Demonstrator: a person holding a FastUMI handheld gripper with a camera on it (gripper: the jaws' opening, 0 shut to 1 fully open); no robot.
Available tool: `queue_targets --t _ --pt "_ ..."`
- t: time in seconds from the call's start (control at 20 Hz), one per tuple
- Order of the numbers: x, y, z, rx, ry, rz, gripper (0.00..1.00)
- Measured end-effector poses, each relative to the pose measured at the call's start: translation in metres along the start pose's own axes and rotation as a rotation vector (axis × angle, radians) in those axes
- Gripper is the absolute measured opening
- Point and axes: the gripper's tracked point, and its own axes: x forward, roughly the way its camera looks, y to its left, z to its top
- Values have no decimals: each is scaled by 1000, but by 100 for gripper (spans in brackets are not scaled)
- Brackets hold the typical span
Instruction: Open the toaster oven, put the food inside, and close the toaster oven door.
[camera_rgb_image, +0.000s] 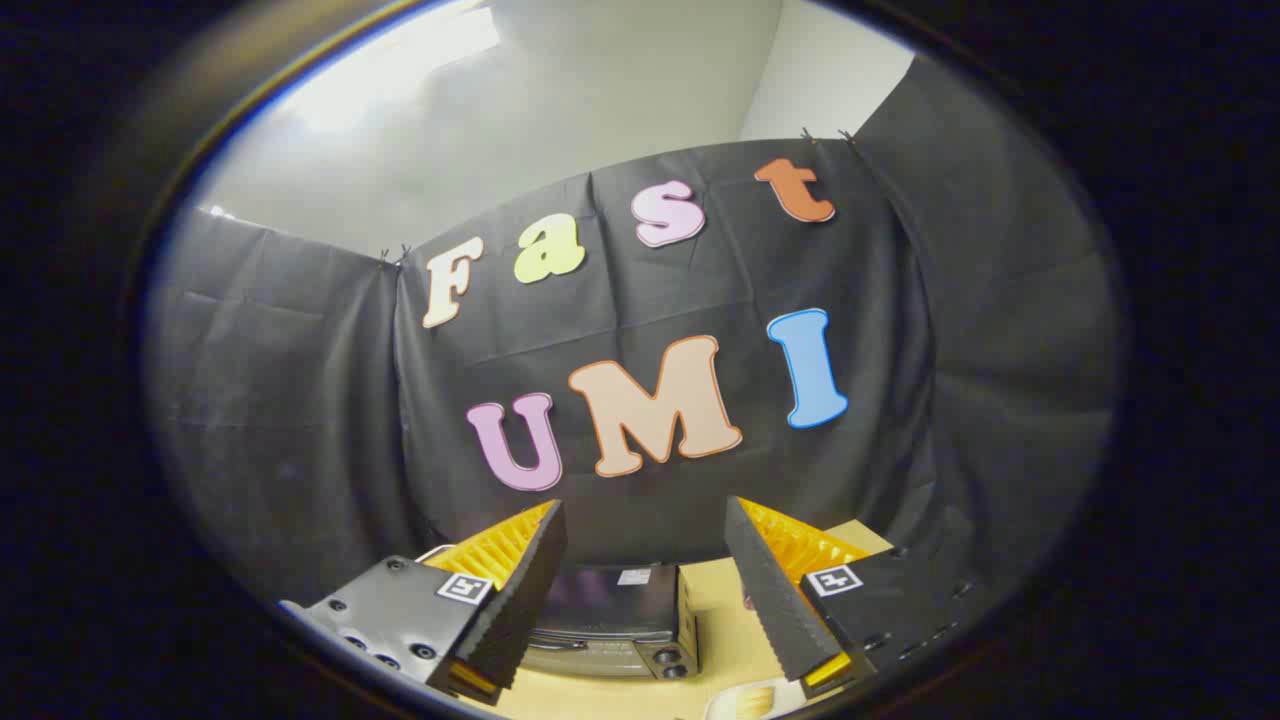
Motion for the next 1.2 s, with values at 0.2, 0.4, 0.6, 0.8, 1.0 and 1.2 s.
queue_targets --t 0.2,0.4,0.6,0.8,1.0,1.2 --pt "8 9 -10 -11 18 11 97" --pt "5 13 -10 -16 17 16 97" --pt "5 13 -11 -17 15 17 97" --pt "4 12 -14 -16 15 10 97" --pt "3 7 -14 -28 4 -12 97" --pt "3 6 -17 -27 8 -11 97"
